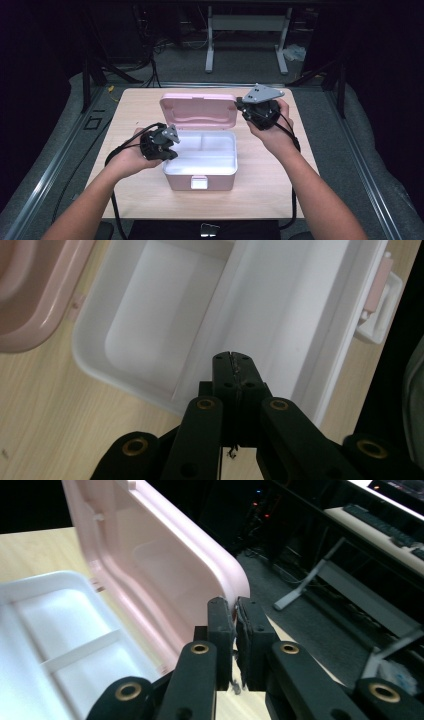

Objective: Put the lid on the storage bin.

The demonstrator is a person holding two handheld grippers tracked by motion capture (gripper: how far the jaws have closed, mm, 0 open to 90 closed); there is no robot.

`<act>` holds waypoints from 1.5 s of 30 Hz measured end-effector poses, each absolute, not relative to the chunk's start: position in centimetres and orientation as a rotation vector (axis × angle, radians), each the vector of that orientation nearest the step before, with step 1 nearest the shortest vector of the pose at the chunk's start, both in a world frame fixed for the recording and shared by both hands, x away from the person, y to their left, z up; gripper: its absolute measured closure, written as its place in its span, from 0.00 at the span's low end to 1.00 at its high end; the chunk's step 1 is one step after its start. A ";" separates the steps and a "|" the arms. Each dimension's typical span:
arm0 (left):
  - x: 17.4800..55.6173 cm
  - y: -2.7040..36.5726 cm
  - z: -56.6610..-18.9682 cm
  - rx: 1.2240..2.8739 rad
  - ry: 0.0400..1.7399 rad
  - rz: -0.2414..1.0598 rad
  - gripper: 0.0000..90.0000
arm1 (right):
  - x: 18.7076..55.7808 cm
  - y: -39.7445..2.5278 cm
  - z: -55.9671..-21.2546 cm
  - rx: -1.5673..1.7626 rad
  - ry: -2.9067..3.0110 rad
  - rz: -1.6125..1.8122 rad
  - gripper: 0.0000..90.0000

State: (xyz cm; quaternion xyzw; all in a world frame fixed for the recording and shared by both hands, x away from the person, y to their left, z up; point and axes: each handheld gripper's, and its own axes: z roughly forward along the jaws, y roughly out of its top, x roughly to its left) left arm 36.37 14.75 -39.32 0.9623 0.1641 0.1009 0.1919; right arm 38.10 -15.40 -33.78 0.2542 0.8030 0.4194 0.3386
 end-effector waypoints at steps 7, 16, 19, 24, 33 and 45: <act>35.7 16.7 -38.1 2.710 0.480 0.264 0.98 | 35.7 -16.1 -34.7 0.653 2.112 1.150 0.94; 34.7 19.8 -37.8 2.659 0.553 0.264 0.98 | 32.1 -16.9 -37.2 0.643 2.161 1.213 0.91; 34.5 20.5 -37.9 2.633 0.564 0.263 0.98 | 31.0 -17.2 -38.4 0.644 2.191 1.220 0.90; 34.2 21.2 -38.9 2.613 0.579 0.259 0.97 | 29.6 -17.7 -40.6 0.653 2.244 1.217 0.85; 33.7 21.3 -40.8 2.602 0.588 0.244 0.96 | 28.8 -19.9 -44.6 0.779 2.265 1.229 0.81; 34.4 22.7 -43.0 2.566 0.666 0.238 0.90 | 30.1 -20.9 -46.6 0.907 2.216 1.197 0.68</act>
